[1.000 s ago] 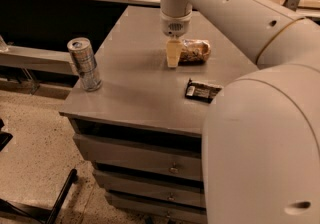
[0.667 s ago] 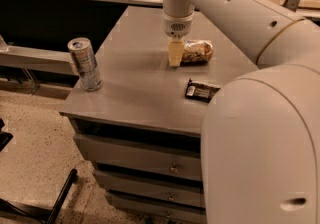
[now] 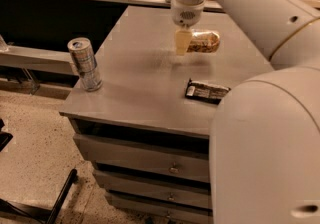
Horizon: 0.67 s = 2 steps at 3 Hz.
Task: Pick orange can
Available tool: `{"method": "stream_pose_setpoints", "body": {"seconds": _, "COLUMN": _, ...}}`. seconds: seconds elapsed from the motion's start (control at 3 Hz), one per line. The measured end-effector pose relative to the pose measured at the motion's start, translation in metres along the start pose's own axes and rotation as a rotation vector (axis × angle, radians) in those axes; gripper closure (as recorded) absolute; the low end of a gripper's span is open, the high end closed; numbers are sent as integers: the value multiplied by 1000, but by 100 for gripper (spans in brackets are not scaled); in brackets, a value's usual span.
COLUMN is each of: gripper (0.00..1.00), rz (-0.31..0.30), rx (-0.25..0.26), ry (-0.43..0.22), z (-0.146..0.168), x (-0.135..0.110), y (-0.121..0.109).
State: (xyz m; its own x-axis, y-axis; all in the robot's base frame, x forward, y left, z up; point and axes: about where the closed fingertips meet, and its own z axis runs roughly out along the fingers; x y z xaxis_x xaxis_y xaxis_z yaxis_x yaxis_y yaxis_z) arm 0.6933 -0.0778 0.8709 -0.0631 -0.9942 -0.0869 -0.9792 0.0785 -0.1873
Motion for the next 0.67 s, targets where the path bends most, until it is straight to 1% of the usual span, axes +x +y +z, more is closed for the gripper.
{"method": "stream_pose_setpoints", "body": {"seconds": 0.33, "gripper": 100, "rz": 3, "rx": 46, "ry": -130, "z": -64, "x": 14, "y": -7}}
{"method": "stream_pose_setpoints", "body": {"seconds": 0.67, "gripper": 100, "rz": 3, "rx": 111, "ry": -194, "z": -93, "x": 5, "y": -21}}
